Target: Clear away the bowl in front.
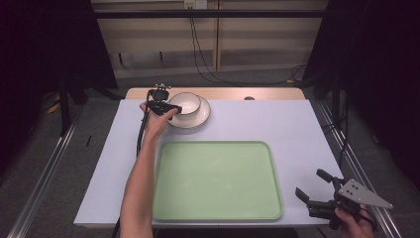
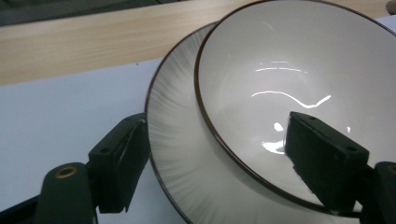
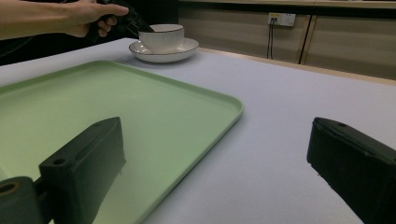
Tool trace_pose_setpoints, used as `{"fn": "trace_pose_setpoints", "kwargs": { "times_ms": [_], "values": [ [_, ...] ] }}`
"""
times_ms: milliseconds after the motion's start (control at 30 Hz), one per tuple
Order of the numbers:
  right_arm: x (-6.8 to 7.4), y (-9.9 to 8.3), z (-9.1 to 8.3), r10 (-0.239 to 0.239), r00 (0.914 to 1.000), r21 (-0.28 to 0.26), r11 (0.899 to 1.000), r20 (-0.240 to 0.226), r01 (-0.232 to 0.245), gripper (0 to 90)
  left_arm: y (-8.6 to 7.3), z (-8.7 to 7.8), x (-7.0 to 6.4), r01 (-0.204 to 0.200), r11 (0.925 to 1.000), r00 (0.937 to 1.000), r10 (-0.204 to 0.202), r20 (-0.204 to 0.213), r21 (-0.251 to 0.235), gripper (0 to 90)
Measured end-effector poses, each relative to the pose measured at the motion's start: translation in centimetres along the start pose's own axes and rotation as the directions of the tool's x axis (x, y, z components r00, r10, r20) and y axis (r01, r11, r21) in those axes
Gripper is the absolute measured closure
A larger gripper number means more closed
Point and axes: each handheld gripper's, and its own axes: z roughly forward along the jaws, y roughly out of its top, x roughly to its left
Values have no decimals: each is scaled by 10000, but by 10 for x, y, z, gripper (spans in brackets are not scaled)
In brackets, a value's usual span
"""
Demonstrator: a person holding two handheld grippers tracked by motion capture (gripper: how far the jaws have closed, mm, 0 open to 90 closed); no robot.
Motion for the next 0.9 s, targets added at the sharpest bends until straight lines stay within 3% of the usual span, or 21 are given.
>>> {"fn": "trace_pose_setpoints", "kwargs": {
  "times_ms": [33,300,367,533,767,900],
  "values": [
    [0,0,0,9,10000,-12,10000,24,-9,39,0,1,-1,142,9999,9999,-142,-31,-63,226],
    [2,1,0,-140,9999,16,9999,-38,140,40,0,2,-3,-83,9993,9989,67,457,356,447],
    [2,0,0,-112,9999,-10,9999,-14,112,40,0,2,-3,-141,9992,9988,123,474,385,462],
    [2,0,0,-55,10000,4,10000,-22,55,41,-2,3,0,153,9986,9987,-176,471,506,589],
    [2,0,0,-140,9999,8,9999,20,140,41,-2,3,-1,180,9982,9993,-198,308,575,688],
    [3,1,0,-242,9997,45,9997,-78,242,41,-4,5,-1,550,9970,9977,-570,362,539,761]
  ]
}}
